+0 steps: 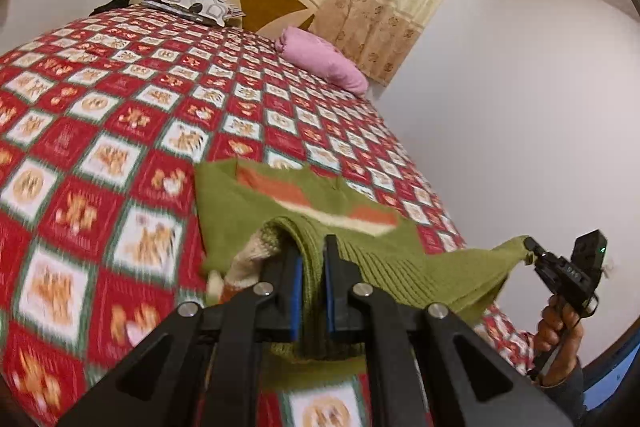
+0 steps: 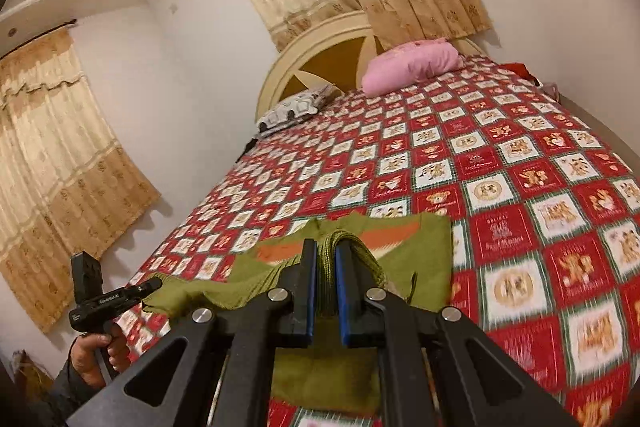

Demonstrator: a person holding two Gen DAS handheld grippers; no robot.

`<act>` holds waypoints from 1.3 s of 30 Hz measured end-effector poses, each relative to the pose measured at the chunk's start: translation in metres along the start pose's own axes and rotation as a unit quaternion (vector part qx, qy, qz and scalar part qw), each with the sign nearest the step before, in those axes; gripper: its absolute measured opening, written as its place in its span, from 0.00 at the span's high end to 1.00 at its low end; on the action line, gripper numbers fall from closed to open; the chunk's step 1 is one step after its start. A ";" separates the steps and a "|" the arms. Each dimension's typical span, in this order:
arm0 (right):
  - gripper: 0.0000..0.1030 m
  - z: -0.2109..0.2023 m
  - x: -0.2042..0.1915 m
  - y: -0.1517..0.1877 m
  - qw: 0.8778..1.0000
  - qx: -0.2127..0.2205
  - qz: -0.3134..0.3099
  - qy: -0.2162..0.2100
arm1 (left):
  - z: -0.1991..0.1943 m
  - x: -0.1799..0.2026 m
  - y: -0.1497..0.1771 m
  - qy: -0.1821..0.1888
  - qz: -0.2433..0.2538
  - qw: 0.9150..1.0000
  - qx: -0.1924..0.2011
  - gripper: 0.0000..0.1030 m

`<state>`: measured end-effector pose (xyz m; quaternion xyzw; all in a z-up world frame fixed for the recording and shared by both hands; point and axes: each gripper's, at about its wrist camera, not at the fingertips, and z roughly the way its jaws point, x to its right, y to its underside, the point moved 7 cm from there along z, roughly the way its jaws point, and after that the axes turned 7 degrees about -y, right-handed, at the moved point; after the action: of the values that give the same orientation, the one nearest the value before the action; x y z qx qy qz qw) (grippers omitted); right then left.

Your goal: Fold small clothes

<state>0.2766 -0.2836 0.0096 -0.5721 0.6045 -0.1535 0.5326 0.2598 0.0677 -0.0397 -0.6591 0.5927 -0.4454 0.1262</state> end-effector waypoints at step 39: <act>0.24 0.116 0.127 0.029 0.976 -0.151 -0.072 0.138 | 0.169 0.003 0.002 -0.214 0.298 0.922 -0.120 0.15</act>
<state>0.3848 -0.3342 -0.1176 -0.6614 0.6454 -0.1756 0.3394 0.3827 0.0040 -0.1361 -0.5417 0.7698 -0.1611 0.2968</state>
